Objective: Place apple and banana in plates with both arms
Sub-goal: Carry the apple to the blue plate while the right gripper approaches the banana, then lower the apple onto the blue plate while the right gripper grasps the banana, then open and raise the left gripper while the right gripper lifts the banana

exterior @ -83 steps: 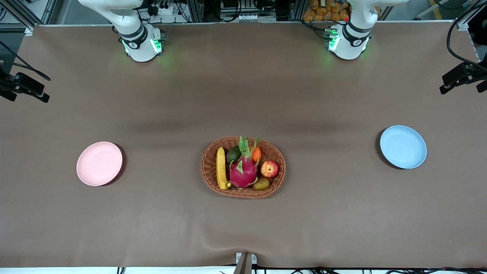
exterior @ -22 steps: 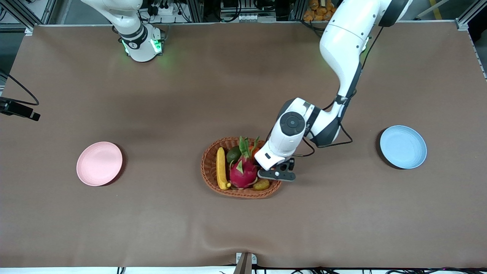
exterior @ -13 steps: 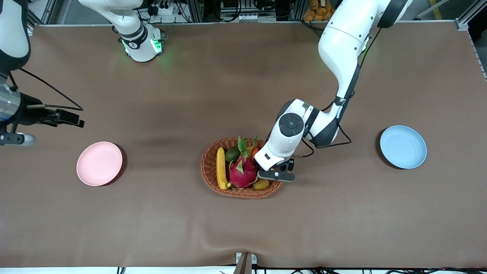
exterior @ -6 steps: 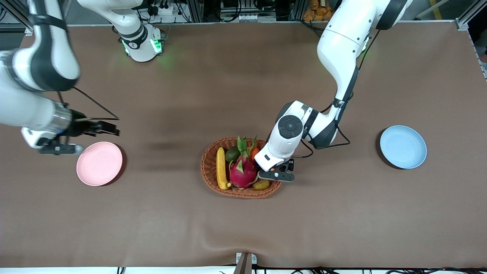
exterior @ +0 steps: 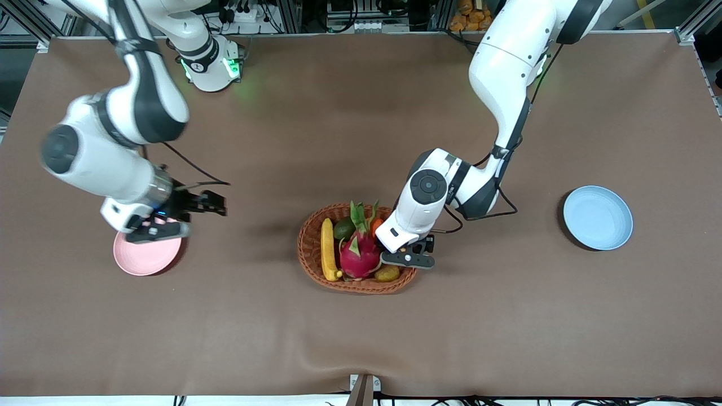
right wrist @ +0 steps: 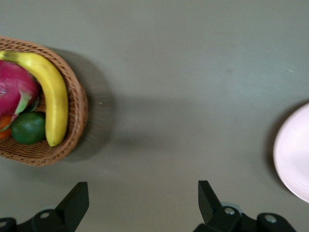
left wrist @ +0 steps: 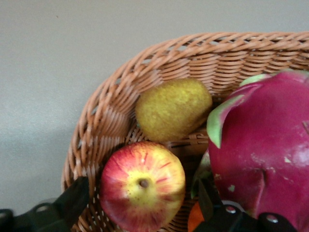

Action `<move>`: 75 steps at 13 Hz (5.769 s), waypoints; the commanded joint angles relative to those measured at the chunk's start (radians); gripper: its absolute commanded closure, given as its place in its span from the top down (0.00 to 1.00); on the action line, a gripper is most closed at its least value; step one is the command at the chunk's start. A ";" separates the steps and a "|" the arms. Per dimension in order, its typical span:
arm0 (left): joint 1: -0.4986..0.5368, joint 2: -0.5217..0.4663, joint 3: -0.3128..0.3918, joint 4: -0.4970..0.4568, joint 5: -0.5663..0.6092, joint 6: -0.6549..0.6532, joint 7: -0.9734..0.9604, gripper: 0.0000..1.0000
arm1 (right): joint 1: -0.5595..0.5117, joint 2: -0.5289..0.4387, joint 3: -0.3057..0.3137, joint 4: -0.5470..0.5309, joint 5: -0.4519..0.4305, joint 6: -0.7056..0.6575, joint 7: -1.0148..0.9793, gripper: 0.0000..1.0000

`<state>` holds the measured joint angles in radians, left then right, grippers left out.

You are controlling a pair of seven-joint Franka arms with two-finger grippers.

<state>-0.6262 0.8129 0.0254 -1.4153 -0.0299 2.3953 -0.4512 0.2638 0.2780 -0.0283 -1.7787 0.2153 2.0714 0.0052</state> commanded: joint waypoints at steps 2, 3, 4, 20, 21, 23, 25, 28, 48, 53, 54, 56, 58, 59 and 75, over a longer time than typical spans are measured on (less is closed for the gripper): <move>-0.017 0.018 0.005 0.015 -0.001 0.007 0.011 1.00 | 0.020 0.141 -0.015 0.088 -0.002 0.065 -0.005 1.00; -0.015 0.025 0.007 0.015 0.001 0.007 0.012 1.00 | 0.015 0.142 -0.015 0.082 -0.004 0.064 -0.005 1.00; -0.014 0.029 0.008 0.015 0.001 0.007 0.023 1.00 | 0.012 0.142 -0.016 0.070 -0.005 0.061 -0.005 1.00; 0.043 -0.239 0.019 0.015 0.030 -0.293 0.035 0.13 | 0.078 0.191 -0.013 0.119 0.009 0.189 -0.002 1.00; 0.064 -0.267 0.018 0.015 0.031 -0.333 0.037 0.12 | 0.109 0.211 -0.013 0.134 0.007 0.229 -0.002 1.00; 0.127 -0.320 0.018 0.009 0.031 -0.405 0.093 0.10 | 0.162 0.271 -0.015 0.206 -0.004 0.242 0.101 1.00; 0.222 -0.372 0.013 -0.046 0.030 -0.435 0.190 0.11 | 0.219 0.346 -0.018 0.309 -0.019 0.243 0.287 1.00; 0.350 -0.449 -0.002 -0.155 0.024 -0.429 0.334 0.12 | 0.271 0.440 -0.016 0.422 -0.138 0.259 0.501 1.00; 0.839 -0.466 -0.004 -0.686 0.127 0.085 0.963 0.12 | 0.315 0.560 -0.019 0.415 -0.419 0.538 0.530 1.00; 0.850 -0.437 -0.002 -0.692 0.127 0.108 0.983 0.23 | 0.318 0.569 -0.019 0.417 -0.427 0.538 0.533 0.76; 0.850 -0.433 -0.002 -0.692 0.127 0.116 0.983 0.30 | 0.319 0.572 -0.019 0.418 -0.427 0.538 0.536 0.76; 0.849 -0.433 -0.004 -0.691 0.127 0.116 0.983 0.59 | 0.319 0.576 -0.019 0.421 -0.427 0.538 0.536 0.53; 0.850 -0.433 -0.004 -0.691 0.127 0.116 0.982 0.97 | 0.321 0.576 -0.019 0.421 -0.427 0.538 0.544 0.48; 0.850 -0.434 -0.004 -0.689 0.127 0.114 0.982 1.00 | 0.325 0.578 -0.019 0.421 -0.427 0.539 0.573 0.49; 0.839 -0.486 -0.122 -0.268 0.087 -0.333 0.965 1.00 | 0.319 0.524 -0.016 0.427 -0.413 0.538 0.636 0.00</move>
<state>0.2073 0.3221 -0.0814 -1.7656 0.0749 2.1449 0.5158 0.5924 0.8496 -0.0510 -1.3552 -0.1796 2.6591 0.6205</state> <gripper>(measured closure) 0.000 0.674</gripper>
